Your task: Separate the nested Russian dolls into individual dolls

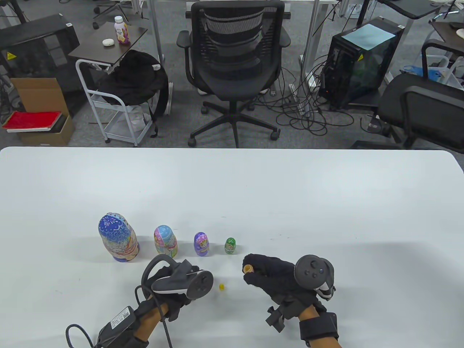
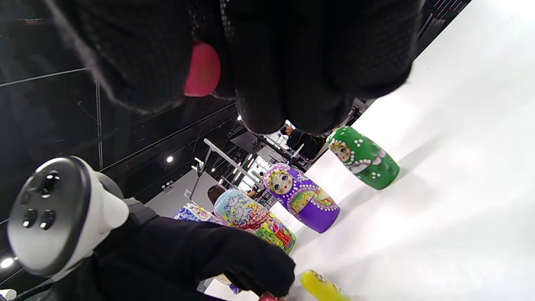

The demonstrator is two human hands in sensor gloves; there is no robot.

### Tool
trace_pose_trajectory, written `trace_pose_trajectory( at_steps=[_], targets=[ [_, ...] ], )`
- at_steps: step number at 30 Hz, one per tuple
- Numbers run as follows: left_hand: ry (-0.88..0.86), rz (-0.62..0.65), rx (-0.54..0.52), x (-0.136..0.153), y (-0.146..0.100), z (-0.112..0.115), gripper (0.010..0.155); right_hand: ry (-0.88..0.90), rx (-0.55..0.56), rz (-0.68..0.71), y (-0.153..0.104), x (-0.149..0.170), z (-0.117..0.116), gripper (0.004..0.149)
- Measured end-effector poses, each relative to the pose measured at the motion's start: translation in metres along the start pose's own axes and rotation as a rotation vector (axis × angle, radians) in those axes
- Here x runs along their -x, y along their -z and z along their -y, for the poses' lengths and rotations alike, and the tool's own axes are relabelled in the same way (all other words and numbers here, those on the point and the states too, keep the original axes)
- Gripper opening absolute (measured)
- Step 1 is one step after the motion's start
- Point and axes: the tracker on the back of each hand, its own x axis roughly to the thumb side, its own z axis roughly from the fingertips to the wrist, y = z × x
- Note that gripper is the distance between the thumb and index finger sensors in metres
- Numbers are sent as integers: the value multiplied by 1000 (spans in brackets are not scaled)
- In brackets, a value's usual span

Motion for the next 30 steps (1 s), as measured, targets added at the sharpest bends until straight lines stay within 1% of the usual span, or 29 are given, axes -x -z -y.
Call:
trace_pose_trajectory(
  at_steps=[3, 4, 6, 9, 13, 16, 19, 21, 23, 26, 30],
  targets=[
    [-33, -3, -35, 3, 0, -1, 49, 1, -2, 1, 0, 0, 0, 60],
    [-48, -5, -63, 4, -1, -4, 49, 2, -4, 1, 0, 1, 0, 60],
    [-77, -10, -83, 5, -4, -11, 49, 4, -11, -1, 0, 0, -1, 60],
    [-134, 8, -170, 4, -11, -27, 49, 0, -33, 0, 1, 0, -6, 60],
    [-204, 69, -322, -4, -20, -48, 49, -12, -93, -3, 2, -1, -14, 60],
    [-260, 115, -411, -10, -25, -57, 49, -21, -154, -8, 3, -2, -22, 60],
    [-261, 143, -475, -15, -28, -60, 49, -32, -191, -7, 3, -3, -29, 60],
    [-254, 150, -494, -17, -29, -59, 49, -36, -214, -8, 4, -4, -33, 60],
    [-291, 163, -487, -17, -28, -57, 49, -45, -229, -12, 4, -4, -36, 60],
    [-348, 178, -491, -16, -27, -54, 49, -56, -234, -14, 4, -5, -38, 60],
    [-359, 191, -495, -19, -26, -53, 49, -47, -243, -13, 4, -5, -39, 60]
  ],
)
